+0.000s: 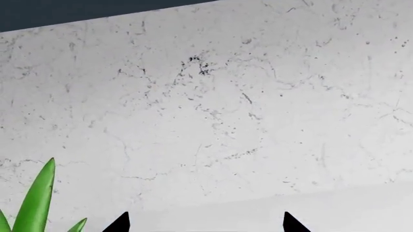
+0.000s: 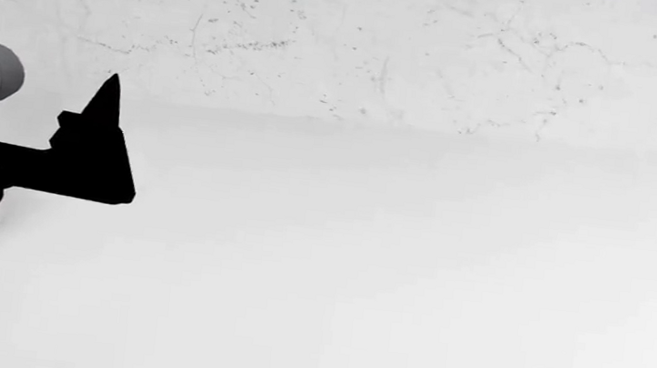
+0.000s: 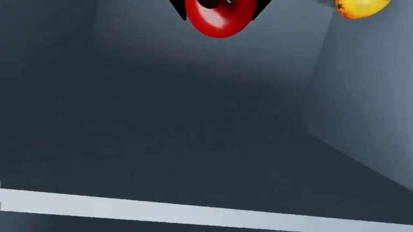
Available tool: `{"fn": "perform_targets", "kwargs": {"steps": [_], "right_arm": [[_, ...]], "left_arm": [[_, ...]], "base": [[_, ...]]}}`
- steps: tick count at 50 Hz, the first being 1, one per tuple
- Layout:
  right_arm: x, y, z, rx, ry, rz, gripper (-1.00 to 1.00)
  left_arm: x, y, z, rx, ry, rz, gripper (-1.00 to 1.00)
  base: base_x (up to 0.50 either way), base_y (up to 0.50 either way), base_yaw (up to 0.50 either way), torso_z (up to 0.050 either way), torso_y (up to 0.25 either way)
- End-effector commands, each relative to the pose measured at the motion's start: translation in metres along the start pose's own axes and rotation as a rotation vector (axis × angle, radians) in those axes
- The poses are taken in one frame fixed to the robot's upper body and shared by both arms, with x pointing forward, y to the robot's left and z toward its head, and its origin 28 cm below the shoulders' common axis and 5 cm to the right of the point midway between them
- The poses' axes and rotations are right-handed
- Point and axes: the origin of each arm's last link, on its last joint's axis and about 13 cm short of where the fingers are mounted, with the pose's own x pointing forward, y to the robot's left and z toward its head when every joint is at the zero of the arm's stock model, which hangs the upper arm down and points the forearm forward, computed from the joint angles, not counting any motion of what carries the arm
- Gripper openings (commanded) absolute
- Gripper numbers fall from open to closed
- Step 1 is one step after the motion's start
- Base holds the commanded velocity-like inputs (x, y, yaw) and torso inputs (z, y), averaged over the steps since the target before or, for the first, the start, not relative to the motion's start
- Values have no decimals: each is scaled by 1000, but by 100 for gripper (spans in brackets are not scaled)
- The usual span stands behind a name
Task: Pick the cherry, mango from the counter and place them in the cabinet. Then close the cabinet.
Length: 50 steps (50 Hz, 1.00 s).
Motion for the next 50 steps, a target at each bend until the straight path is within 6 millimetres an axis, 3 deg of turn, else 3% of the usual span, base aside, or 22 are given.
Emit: {"fn": "perform_targets", "kwargs": {"steps": [1, 14, 28, 29, 39, 50], "right_arm": [[26, -4, -30, 19, 121, -30, -100], [40, -5, -67, 24, 233, -70, -100], [42, -4, -77, 23, 259, -87, -100], [42, -4, -77, 23, 261, -91, 100], [41, -2, -69, 22, 229, -81, 100], [32, 8, -33, 22, 82, -18, 100]], "left_arm": [[-3, 3, -1, -12, 1, 6, 100], [-3, 5, -8, -31, 21, 11, 100], [-3, 5, -10, -41, 32, 9, 100], [-3, 5, -10, -42, 32, 9, 100], [-3, 4, -10, -42, 34, 5, 100], [-3, 2, -11, -44, 37, 0, 100]], "base": [[0, 0, 0, 0, 0], [0, 0, 0, 0, 0], [0, 0, 0, 0, 0], [0, 0, 0, 0, 0], [0, 0, 0, 0, 0], [0, 0, 0, 0, 0]]}}
